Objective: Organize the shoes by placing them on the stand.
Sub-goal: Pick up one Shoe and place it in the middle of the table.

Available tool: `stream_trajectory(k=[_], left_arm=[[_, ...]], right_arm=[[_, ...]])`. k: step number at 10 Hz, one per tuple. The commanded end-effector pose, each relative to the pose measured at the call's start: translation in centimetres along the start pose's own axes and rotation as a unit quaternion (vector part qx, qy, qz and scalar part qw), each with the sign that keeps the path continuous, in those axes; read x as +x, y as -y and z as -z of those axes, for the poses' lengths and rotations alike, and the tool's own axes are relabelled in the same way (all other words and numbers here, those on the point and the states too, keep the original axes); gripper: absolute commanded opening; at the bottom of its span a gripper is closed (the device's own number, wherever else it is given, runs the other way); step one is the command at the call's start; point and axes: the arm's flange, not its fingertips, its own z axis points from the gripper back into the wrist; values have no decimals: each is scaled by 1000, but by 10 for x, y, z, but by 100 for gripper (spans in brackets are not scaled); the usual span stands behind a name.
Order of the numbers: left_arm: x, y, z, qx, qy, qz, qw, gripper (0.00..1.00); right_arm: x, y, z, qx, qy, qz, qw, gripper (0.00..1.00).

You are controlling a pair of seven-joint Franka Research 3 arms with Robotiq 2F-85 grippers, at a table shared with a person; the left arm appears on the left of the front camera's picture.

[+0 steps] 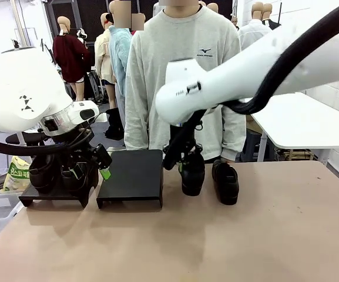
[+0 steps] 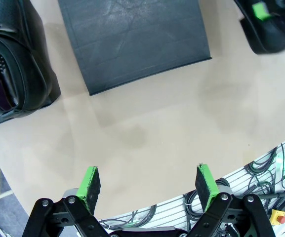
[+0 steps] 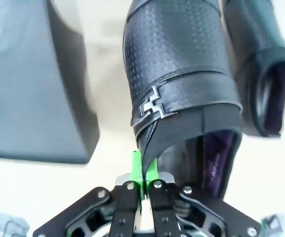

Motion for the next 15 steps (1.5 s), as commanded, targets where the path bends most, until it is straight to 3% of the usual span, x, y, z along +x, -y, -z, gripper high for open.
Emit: stream_trajectory(k=[1, 4, 5, 7, 9, 13, 15], left_arm=[[0, -1, 0, -1, 1, -2, 1000, 100], [0, -1, 0, -1, 1, -2, 1000, 100], [0, -1, 0, -1, 1, -2, 1000, 100], [0, -1, 0, -1, 1, -2, 1000, 100], [0, -1, 0, -1, 1, -2, 1000, 100], [0, -1, 0, -1, 1, -2, 1000, 100], [0, -1, 0, -1, 1, -2, 1000, 100]], right_arm=[[-56, 0, -20, -6, -5, -8, 1000, 0], [-119, -15, -17, -30, -49, -41, 997, 0], [-83, -16, -32, -21, -11, -30, 999, 0], [-83, -16, -32, -21, -11, -30, 999, 0], [-104, -17, -11, -33, -44, -34, 998, 0], [-145, -27, 17, -41, -19, -25, 999, 0], [-150, -34, 38, -37, -41, -25, 998, 0]])
